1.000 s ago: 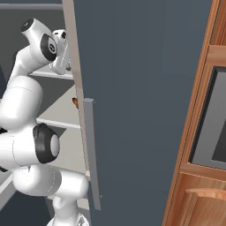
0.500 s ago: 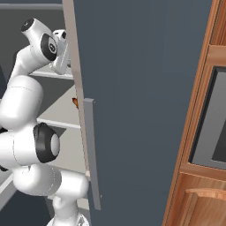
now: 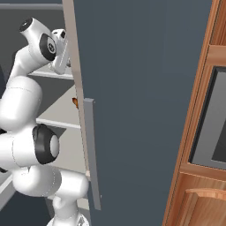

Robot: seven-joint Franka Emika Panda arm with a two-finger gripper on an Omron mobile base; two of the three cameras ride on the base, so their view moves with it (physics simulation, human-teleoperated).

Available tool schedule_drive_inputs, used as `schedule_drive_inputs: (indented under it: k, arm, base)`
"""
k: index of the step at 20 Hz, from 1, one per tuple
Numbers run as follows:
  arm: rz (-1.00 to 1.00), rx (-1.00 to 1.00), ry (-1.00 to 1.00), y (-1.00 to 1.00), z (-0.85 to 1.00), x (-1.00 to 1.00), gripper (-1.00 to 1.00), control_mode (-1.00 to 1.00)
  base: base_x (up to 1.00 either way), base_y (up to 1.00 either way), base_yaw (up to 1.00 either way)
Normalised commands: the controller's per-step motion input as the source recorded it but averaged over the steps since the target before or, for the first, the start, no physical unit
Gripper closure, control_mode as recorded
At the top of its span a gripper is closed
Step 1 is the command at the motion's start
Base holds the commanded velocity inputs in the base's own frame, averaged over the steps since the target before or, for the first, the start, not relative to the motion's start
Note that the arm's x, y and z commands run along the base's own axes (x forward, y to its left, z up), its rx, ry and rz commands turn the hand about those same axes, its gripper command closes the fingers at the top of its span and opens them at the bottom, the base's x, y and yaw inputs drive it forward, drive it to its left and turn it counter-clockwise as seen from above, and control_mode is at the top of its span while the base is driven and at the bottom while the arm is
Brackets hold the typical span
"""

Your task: Open the freezer door, pick up the ice cube tray from the freezer, and place it on the dining counter.

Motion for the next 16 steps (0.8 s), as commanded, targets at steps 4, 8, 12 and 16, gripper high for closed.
schedule_drive_inputs:
  k: [4, 8, 12, 16]
  arm:
    - [0.04, -0.02, -0.24, 0.0, 0.04, -0.34, 1.0, -1.0]
    - [0.06, -0.02, -0.28, 0.0, 0.05, -0.5, 1.0, -1.0]
    - [0.02, 0.0, -0.22, 0.0, 0.08, -0.44, 1.0, -1.0]
    - [0.0, 0.0, -0.21, 0.0, 0.15, -0.47, 1.0, -1.0]
  base:
    - [0.0, 0.0, 0.0]
    - [0.0, 0.0, 0.0]
    - [0.0, 0.0, 0.0]
    - [0.0, 0.0, 0.0]
